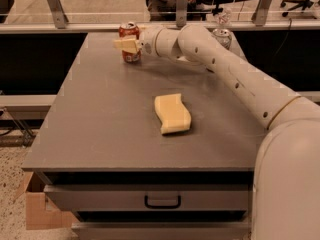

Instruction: Pick coke can

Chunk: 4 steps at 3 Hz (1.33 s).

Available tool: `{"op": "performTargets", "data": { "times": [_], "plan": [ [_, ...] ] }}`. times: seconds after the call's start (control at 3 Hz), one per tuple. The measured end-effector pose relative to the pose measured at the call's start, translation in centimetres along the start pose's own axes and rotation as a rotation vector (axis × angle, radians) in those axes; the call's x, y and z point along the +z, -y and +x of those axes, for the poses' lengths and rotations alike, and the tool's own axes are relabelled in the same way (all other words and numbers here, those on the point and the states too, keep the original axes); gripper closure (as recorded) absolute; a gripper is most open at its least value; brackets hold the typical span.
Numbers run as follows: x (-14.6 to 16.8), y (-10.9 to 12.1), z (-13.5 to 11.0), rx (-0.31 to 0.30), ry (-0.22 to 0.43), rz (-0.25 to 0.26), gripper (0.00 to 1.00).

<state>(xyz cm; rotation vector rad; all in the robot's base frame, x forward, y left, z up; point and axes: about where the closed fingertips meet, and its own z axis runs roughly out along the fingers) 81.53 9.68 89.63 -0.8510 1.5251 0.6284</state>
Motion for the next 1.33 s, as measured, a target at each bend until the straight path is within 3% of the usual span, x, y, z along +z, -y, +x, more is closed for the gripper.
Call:
{"op": "performTargets", "data": {
  "times": [0.33,0.67,1.0,1.33],
  "plan": [
    [-0.2,-0.5,-1.2,-0.014,0.02,-0.03,0.64],
    [-1.4,-0.9,-3.9,-0.023,0.061,-0.073,0.86],
    [-1.5,-3.0,-3.6,-0.027,0.041,-0.154,1.0],
    [-1.4,-3.0,-3.6,-0.027,0.041,-0.152,1.0]
  ]
}}
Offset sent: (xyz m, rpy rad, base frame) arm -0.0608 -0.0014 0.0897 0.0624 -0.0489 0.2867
